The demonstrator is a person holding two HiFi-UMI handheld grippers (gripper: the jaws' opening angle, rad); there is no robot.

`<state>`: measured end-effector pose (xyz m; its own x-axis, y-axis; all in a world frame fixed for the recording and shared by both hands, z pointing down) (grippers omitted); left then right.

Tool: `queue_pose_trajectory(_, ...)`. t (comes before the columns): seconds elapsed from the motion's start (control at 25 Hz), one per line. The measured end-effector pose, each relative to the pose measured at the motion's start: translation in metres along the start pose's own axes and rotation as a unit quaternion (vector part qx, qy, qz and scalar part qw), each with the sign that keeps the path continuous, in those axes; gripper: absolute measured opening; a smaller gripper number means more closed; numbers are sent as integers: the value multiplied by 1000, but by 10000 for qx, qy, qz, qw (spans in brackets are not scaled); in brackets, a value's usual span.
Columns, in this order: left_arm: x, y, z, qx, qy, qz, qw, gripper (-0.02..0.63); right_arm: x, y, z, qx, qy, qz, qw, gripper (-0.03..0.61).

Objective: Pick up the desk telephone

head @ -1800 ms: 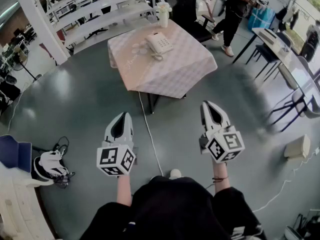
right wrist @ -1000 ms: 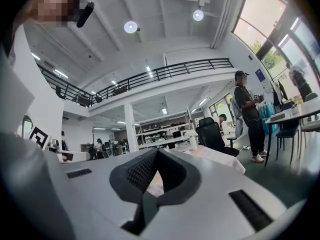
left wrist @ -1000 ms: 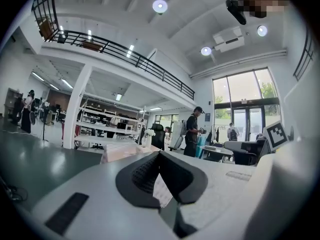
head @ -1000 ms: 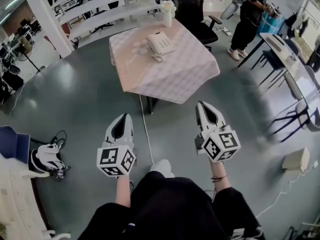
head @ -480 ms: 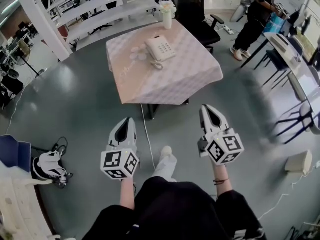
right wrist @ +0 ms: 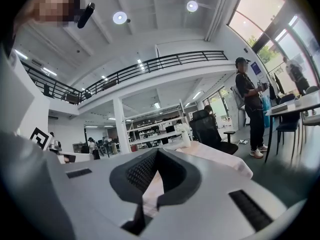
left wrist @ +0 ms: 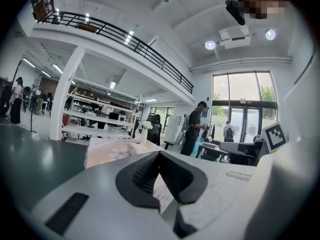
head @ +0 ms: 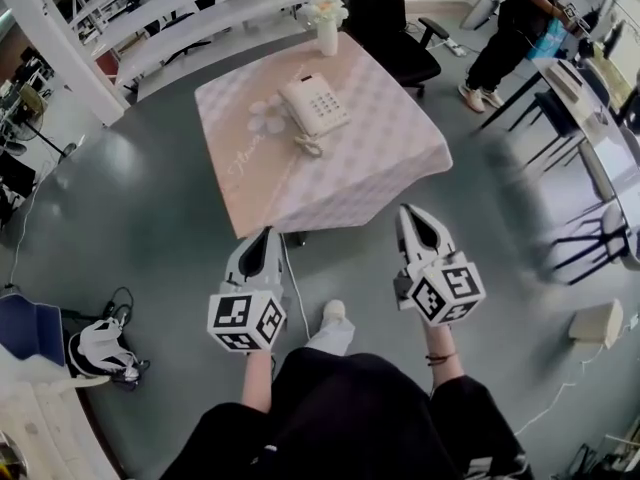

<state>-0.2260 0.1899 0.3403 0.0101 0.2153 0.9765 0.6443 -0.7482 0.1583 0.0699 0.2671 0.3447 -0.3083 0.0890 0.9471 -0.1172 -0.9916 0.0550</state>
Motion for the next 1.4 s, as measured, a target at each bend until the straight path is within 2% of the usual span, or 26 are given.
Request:
queue_pose_trajectory(0.36,-11,67,-33,155,-103,-15,9998,-2,-5,69,16,46,-11,-95,9999,-8)
queue_pose_trajectory(0.96,-4,120,-62,169,-329,-249,9990,-2,-4,133,40,91,134,-236,9996,-8)
queue_pose_trajectory(1.4,0,179,-78,-250,-534,-392,9975,-2,-9,212,84,-312,325,-490,9978,-8)
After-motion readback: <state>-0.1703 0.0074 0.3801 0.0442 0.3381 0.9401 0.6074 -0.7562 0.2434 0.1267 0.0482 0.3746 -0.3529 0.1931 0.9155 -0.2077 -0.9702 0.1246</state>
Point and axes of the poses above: the fingertips, and each gripper's own axes: y forward along the fingers, z to its right, x out of its underside, the point moved 9 cm from there along -y, backward along the fingers, and after that the axes turned 4 degrees about y, right-handed, at the moved point
